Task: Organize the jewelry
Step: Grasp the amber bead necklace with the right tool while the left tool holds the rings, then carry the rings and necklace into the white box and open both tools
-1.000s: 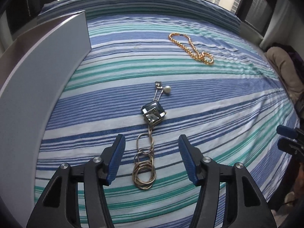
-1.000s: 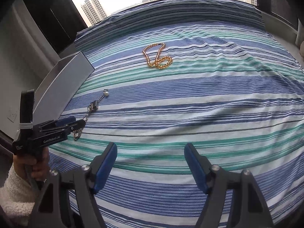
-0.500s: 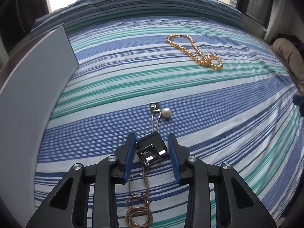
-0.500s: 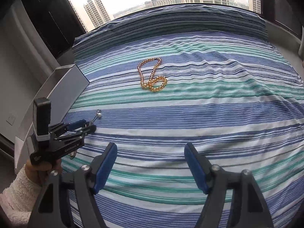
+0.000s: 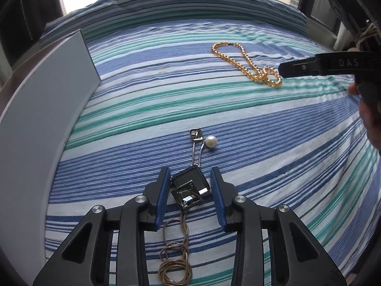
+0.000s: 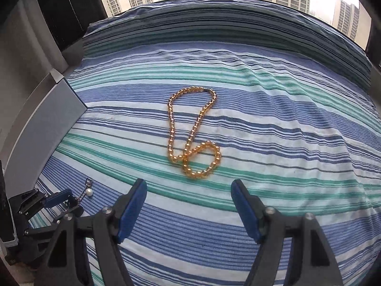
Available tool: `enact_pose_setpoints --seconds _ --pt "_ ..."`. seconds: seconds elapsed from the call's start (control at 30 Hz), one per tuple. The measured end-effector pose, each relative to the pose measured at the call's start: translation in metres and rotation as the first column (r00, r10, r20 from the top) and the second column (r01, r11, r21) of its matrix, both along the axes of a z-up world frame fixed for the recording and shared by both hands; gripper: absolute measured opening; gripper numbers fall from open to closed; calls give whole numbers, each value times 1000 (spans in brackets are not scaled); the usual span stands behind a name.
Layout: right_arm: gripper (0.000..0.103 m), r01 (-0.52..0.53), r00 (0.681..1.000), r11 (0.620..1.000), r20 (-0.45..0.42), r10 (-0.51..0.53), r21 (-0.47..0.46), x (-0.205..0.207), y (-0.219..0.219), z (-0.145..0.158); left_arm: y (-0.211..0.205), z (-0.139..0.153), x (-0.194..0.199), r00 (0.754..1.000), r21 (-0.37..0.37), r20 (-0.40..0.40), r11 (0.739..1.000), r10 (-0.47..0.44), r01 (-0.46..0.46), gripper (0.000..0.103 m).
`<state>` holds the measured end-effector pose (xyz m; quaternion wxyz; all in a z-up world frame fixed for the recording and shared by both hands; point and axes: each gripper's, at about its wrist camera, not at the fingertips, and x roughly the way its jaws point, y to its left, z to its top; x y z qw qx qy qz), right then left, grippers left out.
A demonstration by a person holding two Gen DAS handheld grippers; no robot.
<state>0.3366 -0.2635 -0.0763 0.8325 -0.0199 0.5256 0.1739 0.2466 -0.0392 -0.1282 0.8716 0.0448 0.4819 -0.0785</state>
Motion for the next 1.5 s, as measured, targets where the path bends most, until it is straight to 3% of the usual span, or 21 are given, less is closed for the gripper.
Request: enact_pose_setpoints --seconds 0.23,0.33,0.4,0.43,0.47,0.6,0.7,0.8,0.93,1.13,1.33,1.5 --pt "77 26 993 1000 -113 -25 11 60 11 -36 5 0 4 1000 -31 -5 999 9 -9 34" --pt "76 -67 995 995 -75 62 -70 54 33 -37 5 -1 6 1000 -32 -2 999 10 -10 34" --pt "66 -122 992 980 -38 118 -157 45 49 -39 6 -1 8 1000 -37 -3 999 13 -14 34" --pt "45 -145 989 975 -19 144 -169 41 53 -37 7 0 9 1000 -48 -8 999 17 -18 34" --pt "16 -147 989 977 -34 143 -153 42 55 -35 10 0 14 1000 -65 -18 998 19 -20 33" --pt "8 -50 993 999 -110 48 -21 47 35 -21 22 10 10 998 -148 -45 988 37 -43 33" --pt "8 9 993 991 -116 7 133 38 12 9 32 33 -3 999 -183 -22 982 42 -45 33" --pt "8 7 997 977 -76 9 211 25 4 47 45 64 -17 998 -226 5 972 61 -58 33" --pt "8 -40 999 966 23 36 257 12 11 111 70 116 -43 995 -300 23 950 101 -90 33" --pt "8 -186 975 923 177 132 336 -15 57 207 129 205 -84 978 -326 88 933 192 -153 33" --pt "8 -376 918 829 288 273 414 -45 139 280 214 250 -112 926 -298 112 901 361 -315 33" --pt "8 -475 877 764 311 367 437 -54 220 296 276 235 -118 867 -241 121 861 484 -447 33"
